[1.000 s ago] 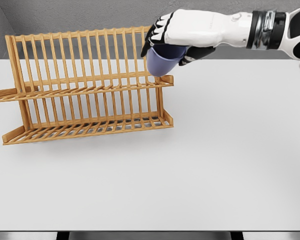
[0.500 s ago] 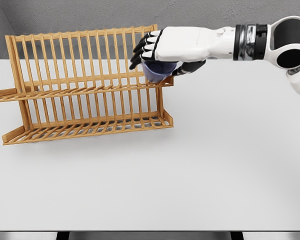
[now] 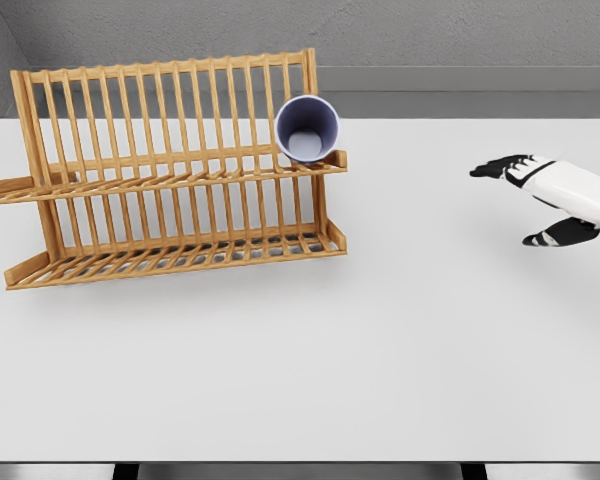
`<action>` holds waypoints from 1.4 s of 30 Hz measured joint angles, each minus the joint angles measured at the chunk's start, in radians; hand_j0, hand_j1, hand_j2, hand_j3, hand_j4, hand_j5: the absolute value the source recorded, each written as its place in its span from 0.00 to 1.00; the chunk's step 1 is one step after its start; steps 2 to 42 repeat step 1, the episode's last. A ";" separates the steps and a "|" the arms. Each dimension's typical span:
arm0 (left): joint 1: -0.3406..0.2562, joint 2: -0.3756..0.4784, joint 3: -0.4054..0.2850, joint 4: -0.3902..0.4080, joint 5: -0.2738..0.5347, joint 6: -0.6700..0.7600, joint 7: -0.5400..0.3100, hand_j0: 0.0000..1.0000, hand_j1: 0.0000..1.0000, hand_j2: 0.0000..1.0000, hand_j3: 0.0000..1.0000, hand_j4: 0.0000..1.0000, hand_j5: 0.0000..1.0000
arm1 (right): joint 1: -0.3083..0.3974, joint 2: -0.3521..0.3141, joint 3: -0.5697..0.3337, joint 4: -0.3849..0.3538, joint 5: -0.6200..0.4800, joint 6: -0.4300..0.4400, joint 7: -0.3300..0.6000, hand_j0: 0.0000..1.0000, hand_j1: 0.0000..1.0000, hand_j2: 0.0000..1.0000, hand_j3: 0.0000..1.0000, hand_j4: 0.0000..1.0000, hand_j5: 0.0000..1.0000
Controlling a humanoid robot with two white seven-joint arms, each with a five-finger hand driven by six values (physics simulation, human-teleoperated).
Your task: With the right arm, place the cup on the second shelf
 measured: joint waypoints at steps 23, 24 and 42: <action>0.000 0.000 0.000 0.000 0.000 0.000 0.000 1.00 1.00 1.00 1.00 1.00 1.00 | 0.011 0.026 -0.008 0.011 0.016 0.000 0.000 1.00 1.00 1.00 1.00 1.00 1.00; 0.000 0.000 0.000 0.000 0.000 0.000 0.000 1.00 1.00 1.00 1.00 1.00 1.00 | 0.011 0.026 -0.008 0.011 0.016 0.000 0.000 1.00 1.00 1.00 1.00 1.00 1.00; 0.000 0.000 0.000 0.000 0.000 0.000 0.000 1.00 1.00 1.00 1.00 1.00 1.00 | 0.011 0.026 -0.008 0.011 0.016 0.000 0.000 1.00 1.00 1.00 1.00 1.00 1.00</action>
